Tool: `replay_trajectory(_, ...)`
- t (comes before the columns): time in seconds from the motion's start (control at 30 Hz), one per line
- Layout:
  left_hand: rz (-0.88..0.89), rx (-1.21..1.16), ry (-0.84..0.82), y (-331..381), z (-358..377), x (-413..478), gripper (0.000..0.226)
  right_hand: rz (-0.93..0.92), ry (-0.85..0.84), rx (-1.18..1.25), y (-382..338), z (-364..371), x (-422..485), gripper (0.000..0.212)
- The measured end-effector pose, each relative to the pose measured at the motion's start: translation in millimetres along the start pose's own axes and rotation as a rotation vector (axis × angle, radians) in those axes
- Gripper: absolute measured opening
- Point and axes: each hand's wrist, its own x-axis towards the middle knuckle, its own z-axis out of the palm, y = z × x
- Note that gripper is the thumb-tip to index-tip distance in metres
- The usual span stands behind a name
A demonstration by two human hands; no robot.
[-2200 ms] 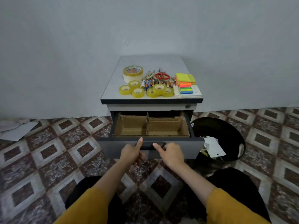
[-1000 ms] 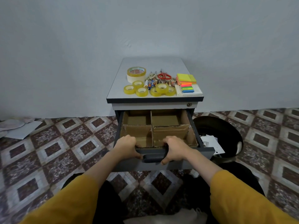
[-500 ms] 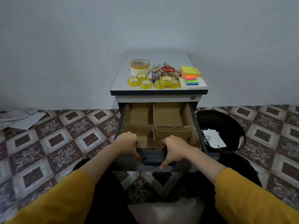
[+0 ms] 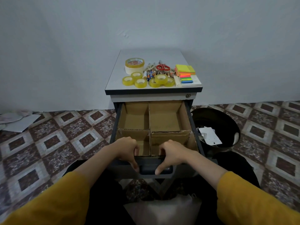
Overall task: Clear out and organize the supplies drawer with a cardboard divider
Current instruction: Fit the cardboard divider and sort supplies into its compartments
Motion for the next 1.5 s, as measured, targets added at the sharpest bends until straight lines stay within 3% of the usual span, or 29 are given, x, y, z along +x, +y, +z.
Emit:
replay_trajectory(0.1, -0.009, -0.245, 0.055, -3.2, 1.2, 5.5, 0.038, 0.035, 0.100, 0.254, 11.1, -3.8, 6.2, 0.047)
replay_trajectory(0.2, -0.056, -0.370, 0.297, -2.9, -1.5, 15.2, 0.027, 0.030, 0.282, 0.331, 14.1, -11.5, 16.0, 0.010)
replay_trajectory(0.23, -0.067, -0.375, 0.366, -2.9, -3.0, 18.8, 0.026, 0.032, 0.332, 0.323, 14.2, -14.8, 19.7, 0.007)
replay_trajectory(0.43, -0.115, -0.338, 0.554, -3.8, -9.9, 42.0, 0.024, 0.063, 0.430, 0.229, 16.6, -32.3, 42.3, 0.013)
replay_trajectory(0.63, -0.169, -0.247, 0.452, -12.9, -7.5, 57.4, 0.029, 0.135, 0.380, 0.098, 27.5, -30.0, 58.9, 0.027)
replay_trajectory(0.8, -0.179, -0.294, 0.436, -21.4, -24.8, 65.6, 0.028, 0.119, 0.366, 0.181, 33.9, -43.5, 67.6, 0.023)
replay_trajectory(0.9, -0.167, -0.302, 0.638, -26.2, -52.1, 69.6, 0.024, 0.111, 0.491, 0.221, 36.6, -72.0, 77.5, 0.017)
replay_trajectory(1.07, -0.189, -0.254, 0.967, -38.3, -97.6, 77.2, 0.038, 0.067, 0.681, 0.255, 34.7, -131.5, 88.1, 0.014)
replay_trajectory(1.13, -0.251, -0.237, 1.011, -45.2, -105.7, 80.6, 0.039, 0.074, 0.729, 0.246, 34.1, -151.1, 92.7, 0.012)
replay_trajectory(1.23, -0.313, -0.193, 0.947, -54.0, -105.3, 84.3, 0.041, 0.109, 0.802, 0.208, 36.6, -171.0, 100.7, 0.010)
replay_trajectory(1.5, -0.325, -0.136, 0.923, -58.0, -95.8, 87.5, 0.044, 0.249, 0.807, 0.125, 29.9, -187.8, 119.1, 0.063)
